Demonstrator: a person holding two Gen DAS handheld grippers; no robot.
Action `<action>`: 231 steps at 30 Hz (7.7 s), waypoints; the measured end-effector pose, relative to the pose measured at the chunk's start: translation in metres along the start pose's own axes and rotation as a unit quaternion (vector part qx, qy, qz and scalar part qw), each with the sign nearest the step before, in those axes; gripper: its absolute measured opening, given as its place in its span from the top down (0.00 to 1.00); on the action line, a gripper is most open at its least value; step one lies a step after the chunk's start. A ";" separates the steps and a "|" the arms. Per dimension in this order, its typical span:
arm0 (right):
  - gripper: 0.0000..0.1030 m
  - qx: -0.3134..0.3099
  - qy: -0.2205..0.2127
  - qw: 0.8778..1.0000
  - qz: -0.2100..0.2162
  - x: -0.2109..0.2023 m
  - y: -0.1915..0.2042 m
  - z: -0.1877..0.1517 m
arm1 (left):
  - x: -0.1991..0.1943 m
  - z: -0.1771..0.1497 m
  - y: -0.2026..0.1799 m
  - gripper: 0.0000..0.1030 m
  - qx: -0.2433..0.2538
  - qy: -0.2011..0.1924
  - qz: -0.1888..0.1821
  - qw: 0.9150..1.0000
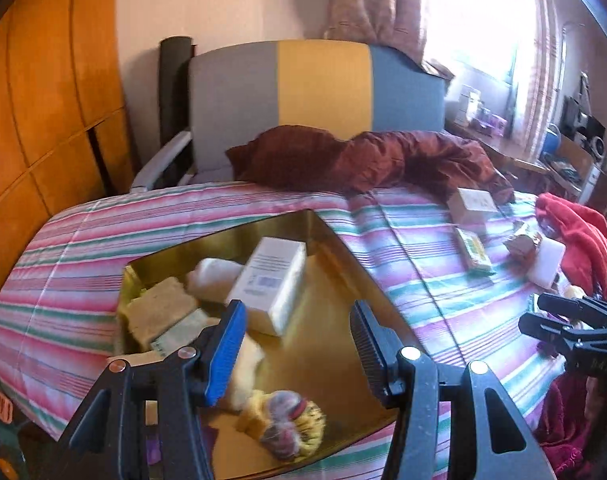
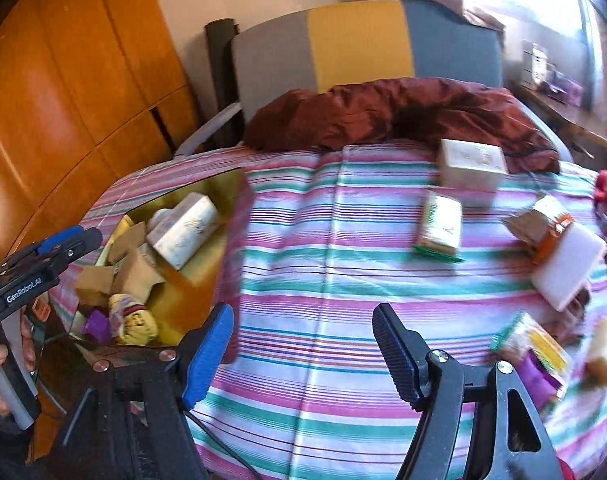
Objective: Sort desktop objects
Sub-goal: 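Open both tools over the tray and move them back to the pile, then grasp a yellow sponge with the right tool while the left tool grasps the purple sachet, then carry sponge and purple sachet to the gold tray and open both tools, then move both tools to the pile and grasp a WEIDAN cracker pack with each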
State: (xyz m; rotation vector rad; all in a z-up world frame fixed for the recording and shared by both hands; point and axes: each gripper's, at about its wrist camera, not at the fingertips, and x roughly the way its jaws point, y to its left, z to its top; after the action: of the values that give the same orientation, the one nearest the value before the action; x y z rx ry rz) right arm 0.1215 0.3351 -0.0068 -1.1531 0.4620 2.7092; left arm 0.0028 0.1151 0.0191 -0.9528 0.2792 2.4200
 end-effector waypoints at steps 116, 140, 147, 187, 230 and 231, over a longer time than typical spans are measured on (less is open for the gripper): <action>0.47 0.128 -0.040 0.967 -0.219 -0.050 -0.218 -0.006 | 0.041 0.010 -0.089 0.60 0.030 0.021 -0.072 0.997; 0.47 -0.045 -0.020 0.998 0.029 0.015 0.017 0.042 | 0.045 -0.013 0.043 0.60 -0.096 0.038 0.014 0.995; 0.47 -0.078 0.003 0.994 0.082 0.047 0.080 0.046 | 0.048 -0.007 0.084 0.59 -0.124 0.029 0.050 0.991; 0.22 -0.011 0.013 1.000 0.023 0.049 0.044 0.025 | 0.033 0.003 0.046 0.42 -0.106 0.017 -0.015 0.994; 0.42 -0.029 0.183 0.976 -0.116 0.035 -0.179 -0.026 | 0.092 0.022 -0.144 0.41 0.066 0.109 -0.151 0.980; 0.46 -0.031 0.179 0.976 -0.116 0.035 -0.177 -0.026 | 0.094 0.022 -0.147 0.41 0.068 0.112 -0.151 0.980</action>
State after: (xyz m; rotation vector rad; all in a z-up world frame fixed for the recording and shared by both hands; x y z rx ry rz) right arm 0.1623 0.4935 -0.0876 -1.6127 0.2653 2.3382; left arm 0.0108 0.2838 -0.0294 -1.1187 0.3493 1.9958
